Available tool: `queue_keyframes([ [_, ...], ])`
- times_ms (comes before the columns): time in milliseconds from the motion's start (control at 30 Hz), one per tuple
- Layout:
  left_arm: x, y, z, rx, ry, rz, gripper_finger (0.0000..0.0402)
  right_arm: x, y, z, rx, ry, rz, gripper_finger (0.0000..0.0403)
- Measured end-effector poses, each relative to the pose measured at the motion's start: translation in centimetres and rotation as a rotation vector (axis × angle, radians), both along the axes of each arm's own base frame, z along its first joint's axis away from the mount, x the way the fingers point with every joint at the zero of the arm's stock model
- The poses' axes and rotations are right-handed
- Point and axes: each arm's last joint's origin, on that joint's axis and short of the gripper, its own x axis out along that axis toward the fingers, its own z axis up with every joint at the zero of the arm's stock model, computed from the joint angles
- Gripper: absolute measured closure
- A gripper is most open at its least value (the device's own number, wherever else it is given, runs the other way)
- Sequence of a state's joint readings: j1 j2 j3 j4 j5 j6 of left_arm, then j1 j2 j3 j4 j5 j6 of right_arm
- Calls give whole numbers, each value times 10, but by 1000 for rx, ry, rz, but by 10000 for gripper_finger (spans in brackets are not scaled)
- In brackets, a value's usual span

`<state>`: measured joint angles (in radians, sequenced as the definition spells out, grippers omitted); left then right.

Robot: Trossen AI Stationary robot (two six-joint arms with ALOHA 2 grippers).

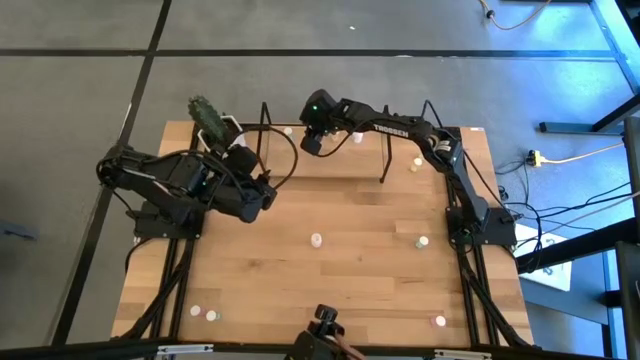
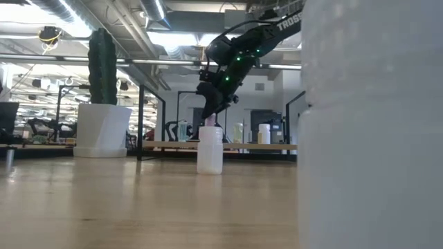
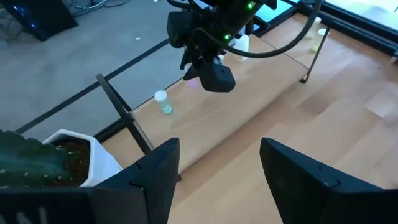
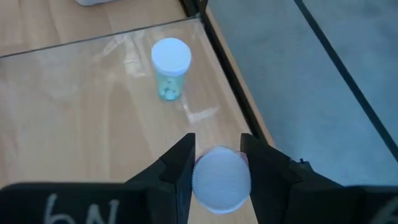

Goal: Pick and place medicine bottles onto shelf by color
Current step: Put the top left pink pill bottle on the shelf

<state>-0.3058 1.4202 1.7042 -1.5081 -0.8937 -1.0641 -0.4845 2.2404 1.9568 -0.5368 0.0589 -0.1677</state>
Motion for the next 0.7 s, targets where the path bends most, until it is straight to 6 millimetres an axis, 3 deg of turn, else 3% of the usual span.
queue_keyframes([
  [333,0,0,0,0,2,-1,184,-2,-1,-1,-16,28,50,279],
  [700,0,0,0,-1,2,0,184,-4,-1,-3,46,19,-80,279],
])
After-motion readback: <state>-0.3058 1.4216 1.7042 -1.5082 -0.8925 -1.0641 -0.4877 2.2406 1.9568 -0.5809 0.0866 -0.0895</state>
